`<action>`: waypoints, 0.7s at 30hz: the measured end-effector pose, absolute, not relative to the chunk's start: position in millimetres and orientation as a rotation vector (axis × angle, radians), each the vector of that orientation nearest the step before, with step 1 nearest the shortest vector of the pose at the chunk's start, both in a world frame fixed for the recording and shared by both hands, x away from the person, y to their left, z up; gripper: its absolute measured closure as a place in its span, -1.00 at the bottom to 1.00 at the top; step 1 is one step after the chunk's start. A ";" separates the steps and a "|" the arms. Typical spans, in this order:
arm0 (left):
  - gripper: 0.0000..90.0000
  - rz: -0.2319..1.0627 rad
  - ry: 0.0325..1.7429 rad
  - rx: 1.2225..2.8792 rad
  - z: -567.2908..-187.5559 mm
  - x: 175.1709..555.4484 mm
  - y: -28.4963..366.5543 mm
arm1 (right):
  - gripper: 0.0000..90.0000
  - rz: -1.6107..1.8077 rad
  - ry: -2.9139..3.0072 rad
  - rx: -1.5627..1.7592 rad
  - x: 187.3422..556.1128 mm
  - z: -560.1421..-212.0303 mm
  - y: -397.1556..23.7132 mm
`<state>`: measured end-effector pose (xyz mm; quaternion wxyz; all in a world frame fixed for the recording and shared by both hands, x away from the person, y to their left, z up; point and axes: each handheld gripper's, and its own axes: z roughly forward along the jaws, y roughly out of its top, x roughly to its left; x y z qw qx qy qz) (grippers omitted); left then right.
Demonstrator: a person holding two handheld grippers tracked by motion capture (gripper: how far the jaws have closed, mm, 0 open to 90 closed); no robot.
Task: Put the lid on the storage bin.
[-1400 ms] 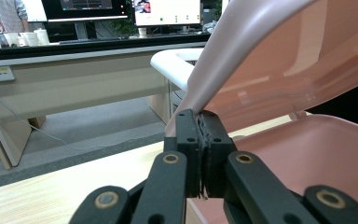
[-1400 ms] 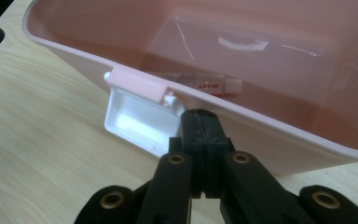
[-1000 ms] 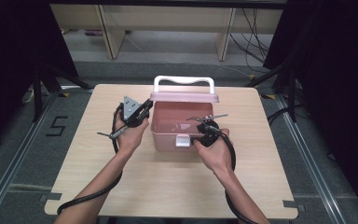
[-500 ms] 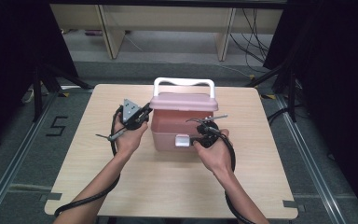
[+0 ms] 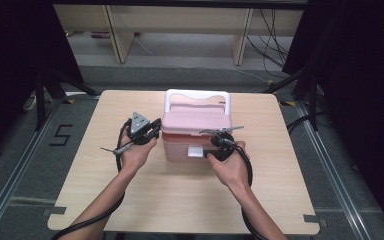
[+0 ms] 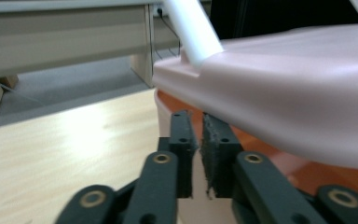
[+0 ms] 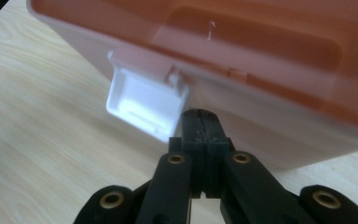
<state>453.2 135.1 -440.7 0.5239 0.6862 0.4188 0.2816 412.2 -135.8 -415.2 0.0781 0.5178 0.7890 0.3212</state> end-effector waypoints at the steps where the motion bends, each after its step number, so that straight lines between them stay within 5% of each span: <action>1: 0.67 0.672 1.014 1.646 -440.8 451.7 137.5 | 1.00 0.963 2.365 1.569 410.6 -414.6 -135.6; 6: 0.47 0.674 1.030 1.609 -437.8 443.1 146.1 | 1.00 0.963 2.372 1.567 407.5 -417.4 -137.1; 21: 0.29 0.667 1.048 1.540 -433.1 425.9 158.4 | 1.00 0.979 2.347 1.581 400.3 -411.6 -147.6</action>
